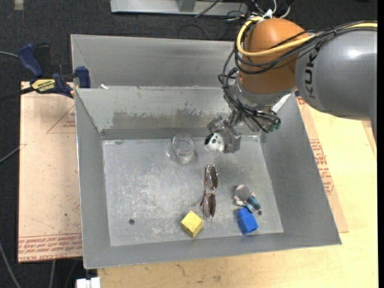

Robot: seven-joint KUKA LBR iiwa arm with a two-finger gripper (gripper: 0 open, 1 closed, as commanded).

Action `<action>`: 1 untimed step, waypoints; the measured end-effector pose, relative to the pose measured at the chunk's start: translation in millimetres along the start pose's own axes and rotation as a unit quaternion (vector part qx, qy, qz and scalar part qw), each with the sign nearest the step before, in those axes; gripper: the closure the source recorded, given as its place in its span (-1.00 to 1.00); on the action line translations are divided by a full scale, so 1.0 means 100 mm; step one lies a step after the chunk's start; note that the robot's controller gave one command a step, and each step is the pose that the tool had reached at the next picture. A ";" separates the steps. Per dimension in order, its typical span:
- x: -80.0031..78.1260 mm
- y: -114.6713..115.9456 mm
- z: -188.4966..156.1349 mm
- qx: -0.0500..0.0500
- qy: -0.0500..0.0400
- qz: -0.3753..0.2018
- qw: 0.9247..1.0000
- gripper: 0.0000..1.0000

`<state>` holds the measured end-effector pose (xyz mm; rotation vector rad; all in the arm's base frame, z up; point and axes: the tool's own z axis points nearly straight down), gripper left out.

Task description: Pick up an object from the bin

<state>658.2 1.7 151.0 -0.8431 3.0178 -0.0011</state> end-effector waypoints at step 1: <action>-0.01 0.00 -0.34 -0.001 0.001 0.001 1.000 1.00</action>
Offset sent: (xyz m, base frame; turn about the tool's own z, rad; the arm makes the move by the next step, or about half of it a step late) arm 0.0000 0.0000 0.0060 0.0000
